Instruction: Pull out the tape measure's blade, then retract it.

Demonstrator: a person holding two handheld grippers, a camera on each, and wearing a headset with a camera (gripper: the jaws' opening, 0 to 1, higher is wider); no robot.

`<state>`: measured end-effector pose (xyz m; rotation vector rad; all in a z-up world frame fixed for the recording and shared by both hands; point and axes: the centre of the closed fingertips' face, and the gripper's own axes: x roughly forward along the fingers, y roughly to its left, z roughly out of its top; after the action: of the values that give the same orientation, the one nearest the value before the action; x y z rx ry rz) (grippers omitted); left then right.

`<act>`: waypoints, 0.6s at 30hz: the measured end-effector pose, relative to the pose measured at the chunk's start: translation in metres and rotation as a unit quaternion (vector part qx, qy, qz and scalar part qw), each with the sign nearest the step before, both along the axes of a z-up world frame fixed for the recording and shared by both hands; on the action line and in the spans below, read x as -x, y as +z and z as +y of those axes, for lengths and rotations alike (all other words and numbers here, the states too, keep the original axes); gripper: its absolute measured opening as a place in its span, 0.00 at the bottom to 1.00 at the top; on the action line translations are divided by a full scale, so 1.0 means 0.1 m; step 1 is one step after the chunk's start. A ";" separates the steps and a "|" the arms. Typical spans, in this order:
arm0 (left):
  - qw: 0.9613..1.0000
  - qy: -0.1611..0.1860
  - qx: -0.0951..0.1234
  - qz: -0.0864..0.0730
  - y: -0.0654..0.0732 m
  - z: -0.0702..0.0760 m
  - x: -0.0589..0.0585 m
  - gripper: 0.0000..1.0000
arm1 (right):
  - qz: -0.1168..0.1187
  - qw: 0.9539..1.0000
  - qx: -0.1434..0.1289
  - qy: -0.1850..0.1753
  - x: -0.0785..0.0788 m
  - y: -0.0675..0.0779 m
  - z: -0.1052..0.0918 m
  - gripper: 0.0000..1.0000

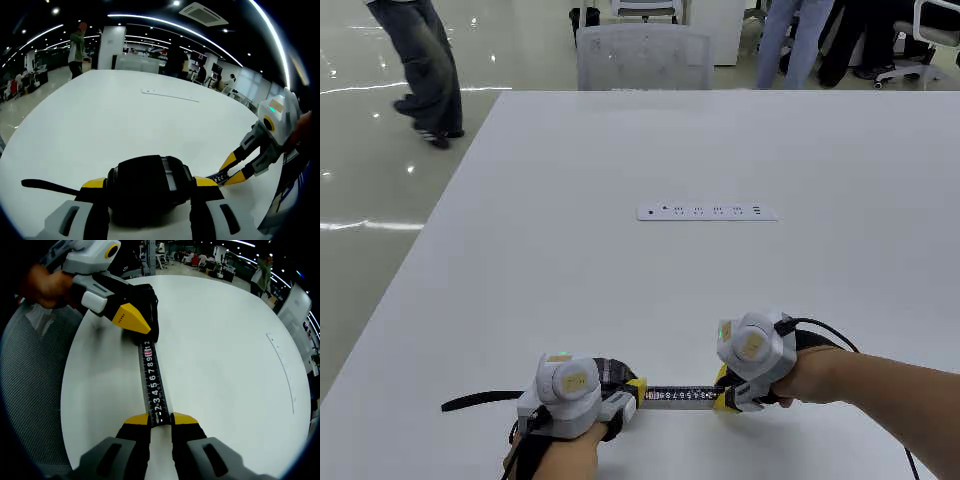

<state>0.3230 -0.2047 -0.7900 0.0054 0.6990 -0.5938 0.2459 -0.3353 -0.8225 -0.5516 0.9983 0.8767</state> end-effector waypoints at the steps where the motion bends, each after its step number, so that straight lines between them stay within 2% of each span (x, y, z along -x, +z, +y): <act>1: 1.000 0.000 0.000 0.000 0.00 0.00 0.00 0.62 | 0.000 1.000 0.000 0.000 0.00 0.00 0.00 0.14; 18: 1.000 0.002 0.002 0.005 0.00 0.00 -0.01 0.62 | -0.005 1.000 -0.005 0.000 -0.09 0.01 0.11 0.14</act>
<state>0.3236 -0.2044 -0.7898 -0.0038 0.7071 -0.5911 0.2548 -0.3242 -0.8211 -0.5472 0.9839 0.8784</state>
